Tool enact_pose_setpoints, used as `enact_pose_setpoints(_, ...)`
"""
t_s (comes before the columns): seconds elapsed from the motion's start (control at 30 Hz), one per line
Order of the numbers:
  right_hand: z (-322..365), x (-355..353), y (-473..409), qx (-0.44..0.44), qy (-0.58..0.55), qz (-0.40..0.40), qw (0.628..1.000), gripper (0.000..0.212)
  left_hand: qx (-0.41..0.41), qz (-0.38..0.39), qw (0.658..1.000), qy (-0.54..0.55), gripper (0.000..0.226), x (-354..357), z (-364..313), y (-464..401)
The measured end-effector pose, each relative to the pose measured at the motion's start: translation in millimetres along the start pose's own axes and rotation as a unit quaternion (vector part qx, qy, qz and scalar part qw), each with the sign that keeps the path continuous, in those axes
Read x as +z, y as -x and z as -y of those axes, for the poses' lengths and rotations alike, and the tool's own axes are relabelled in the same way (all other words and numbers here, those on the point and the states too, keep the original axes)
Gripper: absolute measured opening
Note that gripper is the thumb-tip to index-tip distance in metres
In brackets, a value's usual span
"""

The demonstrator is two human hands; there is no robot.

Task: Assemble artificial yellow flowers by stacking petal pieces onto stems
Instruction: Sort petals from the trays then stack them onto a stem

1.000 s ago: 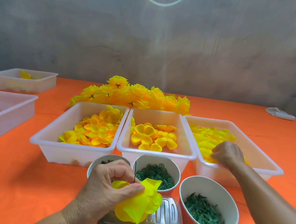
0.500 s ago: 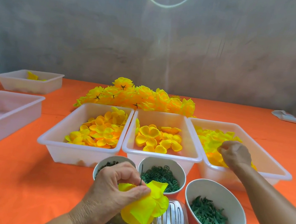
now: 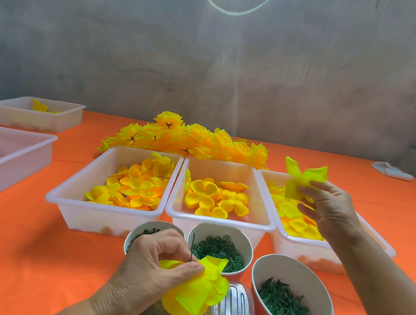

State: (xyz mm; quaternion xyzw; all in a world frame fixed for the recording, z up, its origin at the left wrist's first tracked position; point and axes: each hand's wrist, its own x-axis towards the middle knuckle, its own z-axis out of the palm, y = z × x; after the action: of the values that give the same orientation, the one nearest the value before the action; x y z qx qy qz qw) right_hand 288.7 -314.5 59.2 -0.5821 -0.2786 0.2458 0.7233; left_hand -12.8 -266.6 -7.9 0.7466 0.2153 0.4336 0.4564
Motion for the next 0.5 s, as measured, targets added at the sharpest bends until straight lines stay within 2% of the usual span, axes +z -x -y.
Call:
enact_pose_setpoints(0.07,1.7,15.1,12.6,0.023,-0.003,0.050,0.998,0.027,0.000,0.010,1.000,-0.005,0.014,-0.8,-2.1,-1.1)
enact_pose_setpoints(0.23,-2.3,46.6,41.2,0.066,-0.040,0.138,0.987,0.020,0.007,0.031,0.999,-0.023,0.012,-4.1,-6.8,-1.0)
enact_pose_setpoints(0.37,-4.9,62.6,63.3,0.052,0.018,0.184,0.981,0.010,0.003,0.039,0.998,-0.038,0.008,-7.8,-8.3,0.3)
enact_pose_setpoints(0.43,-3.4,66.5,71.2,0.046,0.043,0.187,0.980,0.020,-0.004,0.040,0.998,-0.045,0.008,-8.5,-9.3,-0.4)
enact_pose_setpoints(0.5,0.6,69.1,79.5,0.026,0.075,0.207,0.975,0.015,-0.013,0.042,0.998,-0.046,0.009,-9.7,-10.8,-0.7)
